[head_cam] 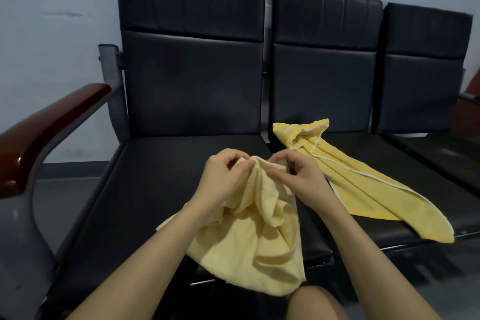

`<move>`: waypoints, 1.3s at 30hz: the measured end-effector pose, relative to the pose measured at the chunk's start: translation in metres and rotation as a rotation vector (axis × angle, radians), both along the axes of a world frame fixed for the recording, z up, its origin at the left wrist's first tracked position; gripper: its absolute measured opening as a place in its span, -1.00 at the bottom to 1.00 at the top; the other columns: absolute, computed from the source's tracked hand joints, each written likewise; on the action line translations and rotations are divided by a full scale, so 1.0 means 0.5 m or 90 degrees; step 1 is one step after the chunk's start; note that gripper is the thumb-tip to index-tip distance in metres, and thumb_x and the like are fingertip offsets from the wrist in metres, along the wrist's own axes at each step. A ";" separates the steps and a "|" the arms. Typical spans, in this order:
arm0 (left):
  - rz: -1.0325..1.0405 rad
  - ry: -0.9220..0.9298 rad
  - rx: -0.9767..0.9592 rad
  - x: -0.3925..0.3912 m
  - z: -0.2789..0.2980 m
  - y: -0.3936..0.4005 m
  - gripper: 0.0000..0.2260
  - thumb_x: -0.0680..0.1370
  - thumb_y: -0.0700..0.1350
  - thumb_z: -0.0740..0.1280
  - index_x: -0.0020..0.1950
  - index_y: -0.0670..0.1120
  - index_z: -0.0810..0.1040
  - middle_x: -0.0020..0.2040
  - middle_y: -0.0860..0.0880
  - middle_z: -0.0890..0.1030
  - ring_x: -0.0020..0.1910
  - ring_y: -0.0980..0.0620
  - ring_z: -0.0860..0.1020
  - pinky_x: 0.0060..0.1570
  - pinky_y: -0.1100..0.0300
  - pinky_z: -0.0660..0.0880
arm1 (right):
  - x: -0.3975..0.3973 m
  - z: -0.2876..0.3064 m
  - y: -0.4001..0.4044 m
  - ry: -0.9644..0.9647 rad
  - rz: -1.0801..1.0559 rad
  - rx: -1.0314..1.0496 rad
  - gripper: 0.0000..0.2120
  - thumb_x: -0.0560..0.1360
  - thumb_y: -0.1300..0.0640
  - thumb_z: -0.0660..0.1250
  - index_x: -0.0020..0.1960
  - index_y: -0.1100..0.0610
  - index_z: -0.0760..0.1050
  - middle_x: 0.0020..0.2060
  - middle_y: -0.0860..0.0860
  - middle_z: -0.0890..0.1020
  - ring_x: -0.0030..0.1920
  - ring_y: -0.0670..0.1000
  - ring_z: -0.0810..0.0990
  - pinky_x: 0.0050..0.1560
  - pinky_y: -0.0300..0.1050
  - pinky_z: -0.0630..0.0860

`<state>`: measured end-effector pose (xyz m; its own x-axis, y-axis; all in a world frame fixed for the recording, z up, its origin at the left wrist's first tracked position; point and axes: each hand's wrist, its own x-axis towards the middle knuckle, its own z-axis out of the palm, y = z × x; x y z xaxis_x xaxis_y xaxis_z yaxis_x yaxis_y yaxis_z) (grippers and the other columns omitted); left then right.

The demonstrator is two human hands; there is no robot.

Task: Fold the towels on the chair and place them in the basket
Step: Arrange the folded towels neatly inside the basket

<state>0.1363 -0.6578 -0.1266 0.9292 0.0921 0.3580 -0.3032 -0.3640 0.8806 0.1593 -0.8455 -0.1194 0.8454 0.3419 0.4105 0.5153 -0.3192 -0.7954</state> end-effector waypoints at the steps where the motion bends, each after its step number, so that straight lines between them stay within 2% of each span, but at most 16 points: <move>1: 0.017 0.000 -0.007 -0.001 0.004 0.006 -0.98 0.52 -0.05 0.39 -0.08 0.06 0.61 -0.08 0.13 0.59 -0.07 0.21 0.54 -0.11 0.35 0.45 | -0.002 0.000 0.000 0.015 0.007 -0.004 -0.90 0.46 0.22 0.43 -0.04 0.08 0.61 -0.13 -0.05 0.64 -0.10 -0.09 0.60 -0.09 -0.22 0.54; 7: 0.034 -0.028 0.078 -0.016 0.009 0.026 -0.96 0.51 -0.10 0.40 -0.08 -0.01 0.65 -0.11 0.09 0.57 -0.12 0.18 0.52 -0.19 0.51 0.38 | -0.012 0.006 0.005 0.005 -0.044 0.073 -0.91 0.50 0.21 0.39 -0.02 0.10 0.62 -0.13 -0.01 0.65 -0.07 0.00 0.61 -0.04 -0.10 0.58; 12: 0.096 -0.059 0.088 -0.023 0.032 0.069 -0.88 0.51 -0.09 0.41 0.03 0.01 0.65 -0.09 0.14 0.57 -0.12 0.29 0.49 -0.17 0.57 0.34 | -0.008 0.029 0.011 -0.010 -0.119 0.148 -0.83 0.52 0.25 0.36 0.07 0.07 0.61 -0.10 -0.03 0.65 -0.06 -0.09 0.61 -0.09 -0.25 0.53; 16: 0.145 -0.077 0.116 -0.021 0.076 0.118 -0.82 0.52 -0.10 0.39 0.12 0.01 0.62 -0.05 0.16 0.54 -0.11 0.29 0.46 -0.18 0.49 0.35 | 0.001 0.062 0.018 -0.033 -0.174 0.171 -0.80 0.51 0.25 0.35 0.12 0.09 0.56 -0.07 -0.03 0.63 -0.07 -0.15 0.59 -0.13 -0.34 0.50; 21: 0.254 -0.159 0.104 -0.009 0.130 0.164 -0.81 0.54 -0.12 0.37 0.13 -0.09 0.62 0.02 0.04 0.58 -0.02 0.17 0.49 -0.03 0.39 0.38 | 0.017 0.109 0.021 -0.064 -0.227 0.181 -0.81 0.51 0.30 0.32 0.07 0.10 0.57 -0.07 -0.06 0.62 -0.03 -0.13 0.57 -0.14 -0.38 0.47; 25: 0.341 -0.221 0.128 0.005 0.183 0.191 -0.82 0.55 -0.09 0.36 0.11 -0.10 0.64 0.04 -0.03 0.63 0.08 0.00 0.52 0.14 0.04 0.48 | 0.037 0.168 0.018 -0.100 -0.268 0.164 -0.79 0.54 0.28 0.29 0.12 0.09 0.58 -0.06 -0.09 0.61 0.00 -0.11 0.57 0.00 -0.20 0.54; 27: 0.335 -0.222 0.102 0.006 0.217 0.204 -0.81 0.55 -0.10 0.36 0.13 -0.12 0.63 0.05 -0.05 0.63 0.08 0.01 0.53 0.13 0.11 0.46 | 0.043 0.203 0.013 -0.133 -0.298 0.158 -0.79 0.55 0.27 0.28 0.14 0.10 0.58 -0.05 -0.08 0.61 0.01 -0.10 0.57 0.02 -0.22 0.52; 29: 0.341 -0.221 0.090 0.004 0.247 0.218 -0.79 0.55 -0.12 0.35 0.14 -0.15 0.62 0.07 -0.07 0.63 0.05 0.06 0.52 0.10 0.22 0.40 | 0.047 0.236 0.006 -0.162 -0.334 0.149 -0.80 0.56 0.26 0.27 0.12 0.13 0.59 -0.07 -0.07 0.61 -0.01 -0.12 0.54 -0.04 -0.34 0.45; 31: 0.353 -0.224 0.095 -0.001 0.270 0.230 -0.78 0.55 -0.14 0.34 0.17 -0.17 0.61 0.09 -0.09 0.63 0.06 0.05 0.51 0.11 0.24 0.37 | 0.048 0.259 -0.003 -0.169 -0.366 0.155 -0.81 0.57 0.25 0.26 0.10 0.13 0.61 -0.07 -0.05 0.61 -0.01 -0.10 0.54 -0.09 -0.39 0.39; 35: 0.381 -0.212 0.133 -0.009 0.285 0.257 -0.75 0.59 -0.18 0.28 0.24 -0.20 0.56 0.16 -0.15 0.60 0.17 -0.08 0.52 0.12 0.22 0.34 | 0.052 0.270 -0.006 -0.174 -0.429 0.149 -0.83 0.58 0.18 0.25 0.01 0.02 0.62 0.08 -0.02 0.50 0.09 0.00 0.47 0.12 -0.10 0.45; 39: 0.460 -0.216 0.228 -0.020 0.273 0.271 -0.81 0.61 -0.14 0.24 0.14 -0.15 0.59 0.06 -0.12 0.61 0.06 -0.12 0.52 -0.09 0.10 0.39 | 0.040 0.261 0.001 -0.145 -0.454 0.132 -0.81 0.60 0.14 0.21 0.04 0.00 0.60 0.06 -0.03 0.47 -0.03 -0.03 0.47 -0.03 -0.05 0.47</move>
<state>0.1261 -0.5223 0.0097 0.5250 0.4455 0.7252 -0.1169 -0.8062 0.5799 0.1794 -0.8449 0.0109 0.7189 -0.3560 0.5971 0.3999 -0.4909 -0.7740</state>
